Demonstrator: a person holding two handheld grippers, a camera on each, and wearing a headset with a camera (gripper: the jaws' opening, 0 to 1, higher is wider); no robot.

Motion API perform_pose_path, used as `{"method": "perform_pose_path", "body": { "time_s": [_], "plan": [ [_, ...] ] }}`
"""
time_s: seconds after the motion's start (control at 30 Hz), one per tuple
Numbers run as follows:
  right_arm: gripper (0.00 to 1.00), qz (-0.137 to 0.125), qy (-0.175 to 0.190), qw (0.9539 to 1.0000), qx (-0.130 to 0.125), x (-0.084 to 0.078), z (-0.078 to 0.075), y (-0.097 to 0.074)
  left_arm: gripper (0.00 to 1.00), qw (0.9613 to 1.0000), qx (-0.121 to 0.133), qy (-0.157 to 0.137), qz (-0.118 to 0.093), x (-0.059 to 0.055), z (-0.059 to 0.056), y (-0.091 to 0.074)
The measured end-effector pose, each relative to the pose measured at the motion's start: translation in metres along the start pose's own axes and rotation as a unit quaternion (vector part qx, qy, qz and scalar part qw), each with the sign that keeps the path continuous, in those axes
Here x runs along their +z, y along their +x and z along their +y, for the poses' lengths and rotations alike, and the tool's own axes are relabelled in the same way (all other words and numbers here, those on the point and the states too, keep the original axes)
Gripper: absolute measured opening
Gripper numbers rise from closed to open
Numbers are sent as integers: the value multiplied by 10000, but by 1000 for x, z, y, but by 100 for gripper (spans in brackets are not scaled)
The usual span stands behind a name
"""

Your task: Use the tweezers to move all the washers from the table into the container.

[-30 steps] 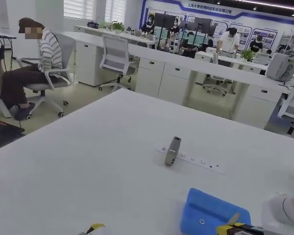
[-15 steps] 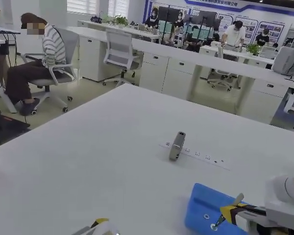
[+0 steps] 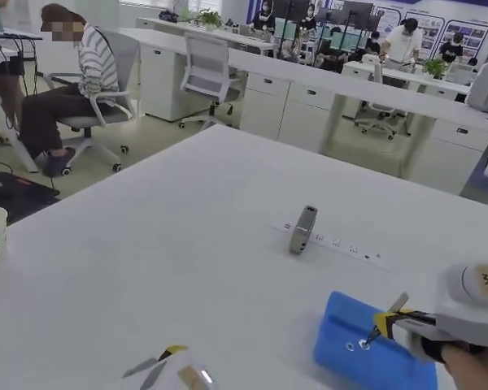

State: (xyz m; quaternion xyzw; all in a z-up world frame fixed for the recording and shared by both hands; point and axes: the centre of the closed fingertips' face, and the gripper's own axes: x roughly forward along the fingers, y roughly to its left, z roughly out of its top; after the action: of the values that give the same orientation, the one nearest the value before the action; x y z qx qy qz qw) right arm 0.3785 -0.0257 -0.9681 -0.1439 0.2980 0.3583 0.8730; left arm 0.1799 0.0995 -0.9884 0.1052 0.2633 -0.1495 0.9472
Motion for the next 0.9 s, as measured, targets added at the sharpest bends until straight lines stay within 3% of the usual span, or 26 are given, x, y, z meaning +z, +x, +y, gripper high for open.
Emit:
{"method": "perform_pose_path", "body": {
  "time_s": [0.17, 0.5, 0.9],
  "plan": [
    [1, 152, -20, 9999, -65, -8, -9, 11, 89, 10000, 4, -38, -21, 1, 1, 0],
    [2, 421, 45, 9991, -79, -27, -9, 29, 89, 10000, 9, -34, 7, 0, 1, 0],
    [2, 512, 59, 9987, -64, -38, -10, 43, 88, 9999, -11, -78, 63, -2, 1, 1]
  ]
}}
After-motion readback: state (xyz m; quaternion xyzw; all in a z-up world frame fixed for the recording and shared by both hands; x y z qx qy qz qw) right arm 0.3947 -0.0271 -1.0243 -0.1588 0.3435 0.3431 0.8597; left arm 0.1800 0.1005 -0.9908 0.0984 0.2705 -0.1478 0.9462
